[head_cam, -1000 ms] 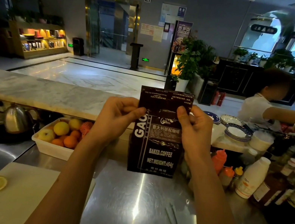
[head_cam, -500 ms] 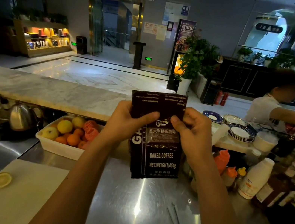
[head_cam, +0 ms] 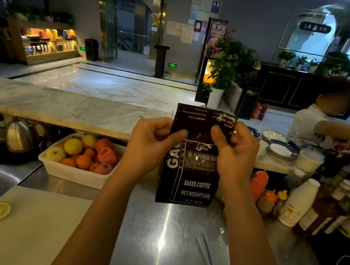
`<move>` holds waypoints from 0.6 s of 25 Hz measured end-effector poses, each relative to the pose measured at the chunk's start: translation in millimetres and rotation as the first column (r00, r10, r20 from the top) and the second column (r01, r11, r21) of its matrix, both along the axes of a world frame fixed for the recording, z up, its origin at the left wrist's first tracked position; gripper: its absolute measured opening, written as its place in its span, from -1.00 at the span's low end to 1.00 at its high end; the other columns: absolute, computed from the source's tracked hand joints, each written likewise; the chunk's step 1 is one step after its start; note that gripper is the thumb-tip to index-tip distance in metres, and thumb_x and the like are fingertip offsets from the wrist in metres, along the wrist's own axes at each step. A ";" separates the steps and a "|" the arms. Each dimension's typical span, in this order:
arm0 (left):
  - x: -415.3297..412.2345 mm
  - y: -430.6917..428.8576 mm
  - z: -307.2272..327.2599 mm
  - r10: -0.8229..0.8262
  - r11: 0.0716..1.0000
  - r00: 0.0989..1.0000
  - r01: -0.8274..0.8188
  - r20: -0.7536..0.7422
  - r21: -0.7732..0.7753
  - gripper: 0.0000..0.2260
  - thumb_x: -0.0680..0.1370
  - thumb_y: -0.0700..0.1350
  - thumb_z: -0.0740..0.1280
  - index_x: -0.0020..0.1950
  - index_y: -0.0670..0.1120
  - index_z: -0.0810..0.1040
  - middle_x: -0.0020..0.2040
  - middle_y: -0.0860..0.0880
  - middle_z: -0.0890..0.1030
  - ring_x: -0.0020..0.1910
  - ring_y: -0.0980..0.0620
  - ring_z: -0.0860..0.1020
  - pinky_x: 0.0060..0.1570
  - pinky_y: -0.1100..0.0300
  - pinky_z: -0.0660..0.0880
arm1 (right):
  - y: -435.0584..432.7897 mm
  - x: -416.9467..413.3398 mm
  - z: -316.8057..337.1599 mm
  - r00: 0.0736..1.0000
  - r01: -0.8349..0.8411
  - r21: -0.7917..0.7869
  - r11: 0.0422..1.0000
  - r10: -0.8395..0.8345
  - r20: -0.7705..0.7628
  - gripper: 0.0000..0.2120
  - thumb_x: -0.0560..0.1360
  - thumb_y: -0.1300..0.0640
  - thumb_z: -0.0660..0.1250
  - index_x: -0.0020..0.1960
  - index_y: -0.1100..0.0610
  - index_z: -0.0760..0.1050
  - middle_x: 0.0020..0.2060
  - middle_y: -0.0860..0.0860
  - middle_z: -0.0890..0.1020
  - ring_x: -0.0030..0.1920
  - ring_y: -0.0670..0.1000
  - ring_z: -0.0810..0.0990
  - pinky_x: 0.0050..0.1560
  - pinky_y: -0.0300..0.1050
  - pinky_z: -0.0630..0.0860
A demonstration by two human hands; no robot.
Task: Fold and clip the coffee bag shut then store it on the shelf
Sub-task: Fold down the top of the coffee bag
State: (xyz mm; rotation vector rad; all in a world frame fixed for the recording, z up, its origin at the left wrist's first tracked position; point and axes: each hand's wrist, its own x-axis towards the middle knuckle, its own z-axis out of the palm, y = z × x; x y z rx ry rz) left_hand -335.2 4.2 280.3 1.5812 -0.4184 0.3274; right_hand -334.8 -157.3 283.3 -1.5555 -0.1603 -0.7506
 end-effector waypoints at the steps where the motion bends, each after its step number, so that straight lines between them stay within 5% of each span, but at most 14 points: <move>1: -1.5 1.2 -4.2 -0.019 0.999 1.000 0.019 -0.019 -0.045 -0.84 0.55 -0.22 0.37 0.11 -0.18 0.64 -0.05 -0.16 0.74 -0.09 -0.11 0.73 -0.08 -0.01 0.65 | -2.0 -1.2 -1.7 1.000 -0.002 0.009 1.000 0.002 0.013 -0.87 0.50 0.24 0.39 -0.02 0.05 0.56 -0.14 -0.03 0.70 -0.10 -0.03 0.71 -0.07 -0.01 0.66; 8: -3.7 -13.0 -27.8 -0.060 0.988 0.987 0.037 -0.152 -0.149 -0.81 0.58 -0.10 0.35 0.12 -0.16 0.63 0.02 -0.19 0.72 0.02 -0.22 0.69 0.05 -0.34 0.56 | -8.1 -5.9 -15.9 0.999 0.000 0.029 1.000 -0.001 0.039 -0.88 0.49 0.26 0.40 -0.05 0.06 0.56 -0.16 -0.07 0.69 -0.10 -0.08 0.70 -0.09 -0.11 0.64; 11: -4.2 -27.0 -32.5 -0.002 0.991 0.997 -0.007 -0.073 -0.132 -0.85 0.59 -0.16 0.33 0.10 -0.18 0.63 -0.01 -0.19 0.72 -0.01 -0.19 0.70 0.02 -0.21 0.61 | -20.1 -10.6 -21.1 0.993 -0.114 0.073 0.991 0.112 0.032 -0.87 0.51 0.25 0.39 -0.01 0.04 0.55 -0.12 -0.06 0.69 -0.06 -0.05 0.70 -0.06 -0.07 0.65; 15: -6.2 -45.5 -58.9 0.115 0.988 0.993 -0.116 -0.013 -0.101 -0.88 0.58 -0.24 0.34 0.02 -0.08 0.65 -0.16 0.07 0.74 -0.12 0.06 0.72 -0.14 0.18 0.62 | -57.4 -10.8 -57.8 0.958 -0.266 0.101 0.959 0.275 -0.086 -0.86 0.56 0.17 0.32 0.12 0.09 0.49 -0.06 -0.02 0.68 -0.05 -0.09 0.69 -0.09 -0.18 0.61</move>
